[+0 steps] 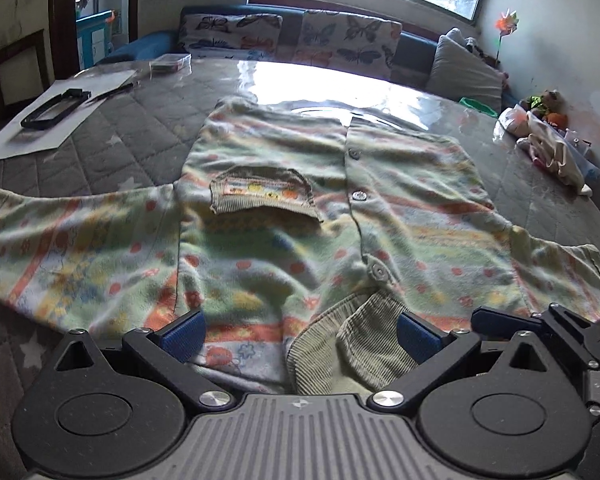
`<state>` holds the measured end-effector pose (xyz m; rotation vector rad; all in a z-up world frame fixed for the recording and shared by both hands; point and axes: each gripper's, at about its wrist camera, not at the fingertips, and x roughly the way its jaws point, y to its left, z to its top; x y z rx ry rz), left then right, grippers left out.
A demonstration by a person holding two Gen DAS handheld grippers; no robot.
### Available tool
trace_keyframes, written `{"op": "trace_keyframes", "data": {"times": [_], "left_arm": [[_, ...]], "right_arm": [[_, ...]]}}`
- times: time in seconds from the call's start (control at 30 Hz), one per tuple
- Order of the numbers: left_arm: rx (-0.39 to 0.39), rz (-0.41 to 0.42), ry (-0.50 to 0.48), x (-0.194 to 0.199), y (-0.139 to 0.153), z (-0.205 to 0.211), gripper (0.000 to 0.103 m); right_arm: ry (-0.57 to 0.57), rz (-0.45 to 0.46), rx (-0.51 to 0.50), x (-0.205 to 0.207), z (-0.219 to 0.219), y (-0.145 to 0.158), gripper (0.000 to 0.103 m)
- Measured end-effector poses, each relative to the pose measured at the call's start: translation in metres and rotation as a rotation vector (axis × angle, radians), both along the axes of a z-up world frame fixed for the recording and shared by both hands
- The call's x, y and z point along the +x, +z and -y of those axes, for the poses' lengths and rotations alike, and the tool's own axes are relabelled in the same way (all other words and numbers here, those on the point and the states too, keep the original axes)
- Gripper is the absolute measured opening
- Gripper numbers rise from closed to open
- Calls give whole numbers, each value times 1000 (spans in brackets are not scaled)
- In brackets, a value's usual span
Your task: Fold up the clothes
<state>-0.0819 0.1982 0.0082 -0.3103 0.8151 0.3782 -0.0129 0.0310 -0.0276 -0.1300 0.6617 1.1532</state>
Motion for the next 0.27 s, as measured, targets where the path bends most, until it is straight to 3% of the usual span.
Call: {"op": "trace_keyframes", "data": {"times": [0.27], "left_arm": [[36, -15, 31, 2, 0, 4, 103]], "right_arm": [[-4, 5, -2, -1, -1, -1, 103]]}}
